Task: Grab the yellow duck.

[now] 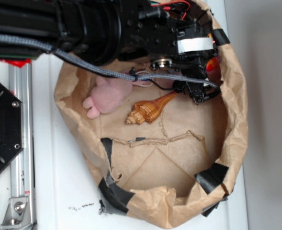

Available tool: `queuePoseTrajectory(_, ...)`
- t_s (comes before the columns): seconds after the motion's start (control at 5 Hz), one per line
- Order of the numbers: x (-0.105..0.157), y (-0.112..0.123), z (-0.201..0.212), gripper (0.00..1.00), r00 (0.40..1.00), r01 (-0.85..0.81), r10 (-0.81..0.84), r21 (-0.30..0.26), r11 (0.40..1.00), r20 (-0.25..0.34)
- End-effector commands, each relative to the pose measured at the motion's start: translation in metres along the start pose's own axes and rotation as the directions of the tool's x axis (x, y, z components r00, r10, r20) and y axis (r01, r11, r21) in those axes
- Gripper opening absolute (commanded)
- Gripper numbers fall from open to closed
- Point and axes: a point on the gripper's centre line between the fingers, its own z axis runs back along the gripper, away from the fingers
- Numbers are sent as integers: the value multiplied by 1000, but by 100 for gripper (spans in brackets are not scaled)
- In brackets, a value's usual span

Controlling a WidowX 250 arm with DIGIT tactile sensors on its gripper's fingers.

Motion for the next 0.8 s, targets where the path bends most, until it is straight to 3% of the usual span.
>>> queuePoseTrajectory(0.0,1,11,4,0,1000,-7,6,12,1000,12)
queuePoseTrajectory(0.6,-1,-2,9,0,1000,22,-22,-15,1000,19)
